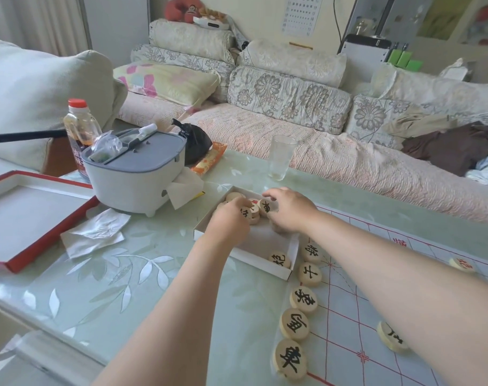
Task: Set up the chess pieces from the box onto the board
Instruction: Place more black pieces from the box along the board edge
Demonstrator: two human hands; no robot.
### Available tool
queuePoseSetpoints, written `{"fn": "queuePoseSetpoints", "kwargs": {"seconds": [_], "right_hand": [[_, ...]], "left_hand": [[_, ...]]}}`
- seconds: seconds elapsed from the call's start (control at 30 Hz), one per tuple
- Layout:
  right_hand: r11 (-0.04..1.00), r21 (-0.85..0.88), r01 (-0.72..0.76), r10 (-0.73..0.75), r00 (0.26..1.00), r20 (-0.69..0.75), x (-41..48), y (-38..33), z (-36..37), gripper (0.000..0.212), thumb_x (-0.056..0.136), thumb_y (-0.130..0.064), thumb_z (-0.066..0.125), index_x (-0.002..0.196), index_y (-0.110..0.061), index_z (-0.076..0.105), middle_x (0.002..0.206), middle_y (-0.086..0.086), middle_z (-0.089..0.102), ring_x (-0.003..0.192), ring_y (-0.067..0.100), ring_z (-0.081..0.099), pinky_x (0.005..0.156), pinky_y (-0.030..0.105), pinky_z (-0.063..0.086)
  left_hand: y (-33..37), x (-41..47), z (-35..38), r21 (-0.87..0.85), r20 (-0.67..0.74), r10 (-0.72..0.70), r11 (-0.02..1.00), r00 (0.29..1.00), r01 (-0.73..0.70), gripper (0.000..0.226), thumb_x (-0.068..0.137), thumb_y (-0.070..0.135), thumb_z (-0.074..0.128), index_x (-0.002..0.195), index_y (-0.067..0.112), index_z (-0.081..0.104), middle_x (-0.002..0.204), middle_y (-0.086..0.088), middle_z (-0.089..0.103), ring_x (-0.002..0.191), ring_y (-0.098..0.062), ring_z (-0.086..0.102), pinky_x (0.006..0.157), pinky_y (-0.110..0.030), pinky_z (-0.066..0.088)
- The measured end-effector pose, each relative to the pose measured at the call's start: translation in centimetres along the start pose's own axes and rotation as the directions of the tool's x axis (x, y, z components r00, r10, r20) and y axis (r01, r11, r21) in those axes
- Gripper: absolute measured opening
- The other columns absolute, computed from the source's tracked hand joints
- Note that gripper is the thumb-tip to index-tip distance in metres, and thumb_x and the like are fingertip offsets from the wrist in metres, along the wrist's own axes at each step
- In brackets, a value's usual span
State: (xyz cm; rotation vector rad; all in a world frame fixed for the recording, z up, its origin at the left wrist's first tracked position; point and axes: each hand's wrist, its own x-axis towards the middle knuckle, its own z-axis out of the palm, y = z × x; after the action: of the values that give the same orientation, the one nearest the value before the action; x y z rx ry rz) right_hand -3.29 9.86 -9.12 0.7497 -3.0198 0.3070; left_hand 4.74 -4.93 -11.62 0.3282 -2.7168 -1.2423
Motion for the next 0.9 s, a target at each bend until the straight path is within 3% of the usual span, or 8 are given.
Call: {"fn": "queuePoseSetpoints", "kwargs": {"seconds": [0.13,0.3,0.5,0.6,0.73,0.83,0.9], "right_hand": [[0.999,-0.033,-0.043,0.044,0.998,0.037,0.9,-0.9,1.3,0.058,0.086,-0.034,0.063,0.141,-0.034,0.046,0.138,0.003,0.048,0.127,0.025,0.050,0.100,0.035,0.041],[0.990,-0.108,-0.093,0.094,0.996,0.009,1.5,-1.2,2.0,0.042,0.089,-0.025,0.054,0.131,-0.020,0.051,0.127,0.009,0.046,0.116,0.033,0.055,0.094,0.040,0.047],[0.994,-0.088,-0.072,0.073,0.997,0.003,1.8,-0.9,1.4,0.032,0.088,-0.028,0.061,0.118,-0.025,0.051,0.125,0.004,0.054,0.116,0.027,0.055,0.087,0.035,0.043],[0.994,-0.086,-0.073,0.073,0.997,-0.008,1.7,-0.6,1.5,0.038,0.086,-0.034,0.062,0.122,-0.026,0.051,0.127,0.002,0.059,0.117,0.026,0.056,0.088,0.034,0.044],[0.993,0.092,-0.071,0.085,0.984,-0.158,1.4,0.5,0.7,0.056,0.087,-0.045,0.061,0.138,-0.024,0.049,0.134,0.001,0.059,0.123,0.024,0.055,0.095,0.033,0.044],[0.989,0.138,-0.053,0.093,0.949,-0.303,1.4,3.0,-0.9,0.049,0.090,-0.044,0.061,0.131,-0.018,0.056,0.129,0.004,0.060,0.116,0.025,0.057,0.093,0.033,0.045],[0.988,0.125,-0.087,0.121,0.946,-0.301,1.4,5.7,-2.0,0.043,0.092,-0.037,0.061,0.128,-0.013,0.058,0.127,0.010,0.058,0.113,0.028,0.057,0.094,0.034,0.045]], "left_hand": [[0.0,0.1,0.2,0.027,0.029,-0.024,0.999,0.999,0.023,0.051,0.084,0.019,0.056,0.134,0.028,0.045,0.128,-0.012,0.048,0.118,-0.032,0.048,0.098,-0.036,0.043],[-0.2,0.2,0.3,0.040,0.038,-0.027,0.999,0.999,0.026,0.054,0.081,0.016,0.059,0.132,0.027,0.045,0.127,-0.010,0.048,0.119,-0.031,0.047,0.099,-0.037,0.043],[0.3,0.2,0.6,0.027,-0.015,-0.012,1.000,1.000,0.013,0.050,0.080,0.026,0.069,0.127,0.026,0.052,0.122,-0.007,0.057,0.111,-0.026,0.054,0.094,-0.035,0.046],[0.6,0.3,0.9,-0.038,-0.051,-0.038,0.999,0.998,0.036,0.050,0.079,0.037,0.069,0.126,0.029,0.052,0.124,-0.004,0.056,0.113,-0.025,0.054,0.098,-0.038,0.045],[1.3,0.3,1.2,-0.041,-0.078,-0.024,0.999,0.997,0.020,0.040,0.092,0.031,0.050,0.132,0.028,0.049,0.133,-0.005,0.050,0.114,-0.027,0.052,0.096,-0.036,0.045],[2.0,0.1,2.4,-0.029,-0.067,0.037,0.999,0.997,-0.039,0.041,0.096,0.020,0.047,0.136,0.027,0.046,0.132,-0.008,0.046,0.098,-0.021,0.053,0.082,-0.028,0.043],[2.8,-0.3,3.2,-0.040,-0.025,0.078,0.996,0.997,-0.079,0.046,0.095,0.013,0.046,0.138,0.026,0.043,0.133,-0.008,0.044,0.096,-0.021,0.055,0.081,-0.029,0.045]]}}
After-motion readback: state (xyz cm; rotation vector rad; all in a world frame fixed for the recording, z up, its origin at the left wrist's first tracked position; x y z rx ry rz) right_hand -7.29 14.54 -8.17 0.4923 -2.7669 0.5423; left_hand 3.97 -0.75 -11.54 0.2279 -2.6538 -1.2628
